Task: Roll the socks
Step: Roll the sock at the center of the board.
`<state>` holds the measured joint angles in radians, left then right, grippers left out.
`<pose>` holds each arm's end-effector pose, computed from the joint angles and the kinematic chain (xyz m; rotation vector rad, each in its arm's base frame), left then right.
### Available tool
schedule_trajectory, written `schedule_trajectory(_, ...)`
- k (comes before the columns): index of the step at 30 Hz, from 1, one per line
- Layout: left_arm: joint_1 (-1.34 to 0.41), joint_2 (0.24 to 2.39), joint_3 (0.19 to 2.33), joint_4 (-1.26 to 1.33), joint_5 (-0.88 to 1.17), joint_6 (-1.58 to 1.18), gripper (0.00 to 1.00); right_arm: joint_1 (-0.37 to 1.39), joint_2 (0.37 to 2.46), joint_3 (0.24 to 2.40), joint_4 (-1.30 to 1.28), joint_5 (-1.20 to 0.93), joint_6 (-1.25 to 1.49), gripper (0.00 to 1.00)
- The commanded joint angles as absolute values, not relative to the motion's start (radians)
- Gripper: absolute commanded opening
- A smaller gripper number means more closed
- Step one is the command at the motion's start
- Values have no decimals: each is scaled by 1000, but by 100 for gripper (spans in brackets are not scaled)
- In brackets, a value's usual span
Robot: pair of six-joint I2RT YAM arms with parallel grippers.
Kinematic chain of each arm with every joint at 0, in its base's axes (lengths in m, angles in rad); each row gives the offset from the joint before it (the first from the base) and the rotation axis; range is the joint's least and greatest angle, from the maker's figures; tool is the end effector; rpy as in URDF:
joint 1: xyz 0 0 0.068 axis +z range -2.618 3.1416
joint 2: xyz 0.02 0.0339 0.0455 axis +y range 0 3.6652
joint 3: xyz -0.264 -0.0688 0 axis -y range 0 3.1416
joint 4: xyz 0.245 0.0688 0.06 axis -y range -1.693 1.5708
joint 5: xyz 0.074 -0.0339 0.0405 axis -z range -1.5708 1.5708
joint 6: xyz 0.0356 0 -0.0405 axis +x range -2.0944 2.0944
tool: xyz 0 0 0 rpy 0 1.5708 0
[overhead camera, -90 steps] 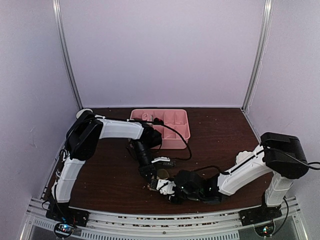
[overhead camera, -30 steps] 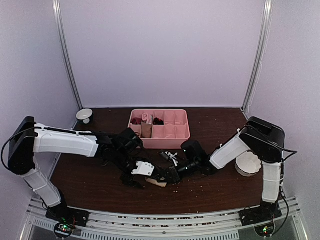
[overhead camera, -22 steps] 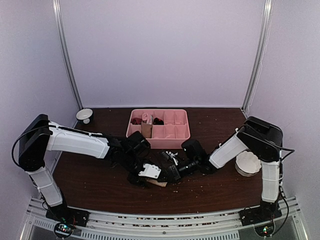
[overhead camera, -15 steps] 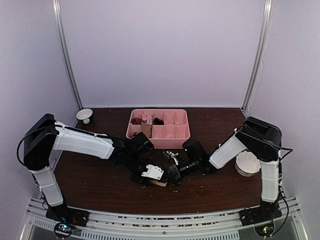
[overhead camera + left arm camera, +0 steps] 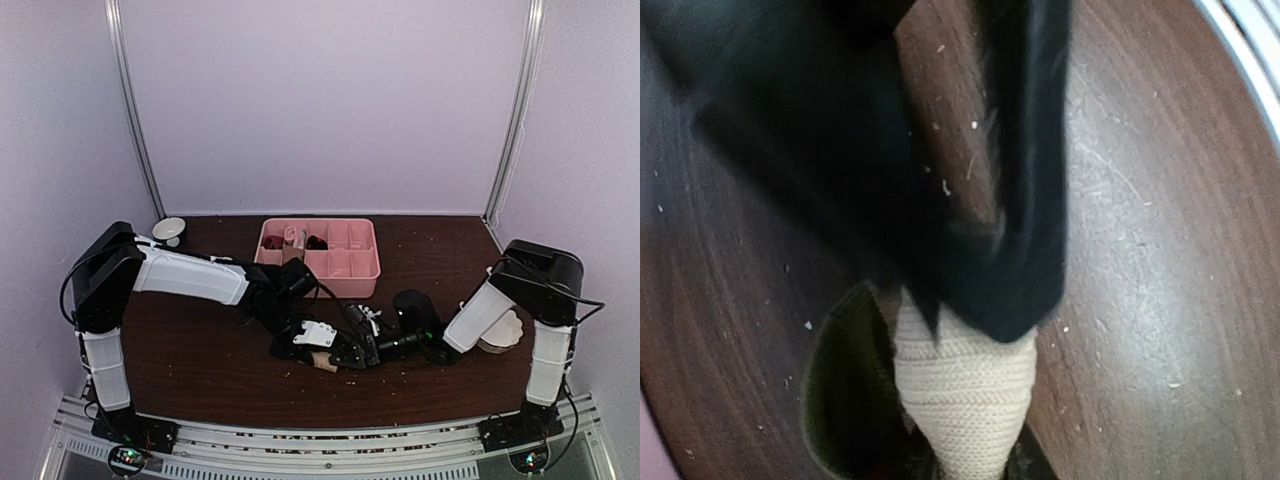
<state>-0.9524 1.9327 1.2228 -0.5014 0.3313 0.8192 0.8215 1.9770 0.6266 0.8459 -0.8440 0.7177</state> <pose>0.2087 -0.3133 0.1454 2.1941 1.6841 -0.4946 0.1998 0.2538 0.0829 -0.7404 2.3042 1.7151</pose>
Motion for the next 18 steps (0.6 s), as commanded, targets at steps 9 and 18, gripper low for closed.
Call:
schedule_trajectory(9, -822, 2058, 1377, -914, 693, 703, 12, 916, 1470, 346, 469, 77, 464, 100)
schedule_trajectory(18, -819, 2090, 1374, -899, 613, 690, 9, 925, 1387, 283, 642, 47, 471, 100)
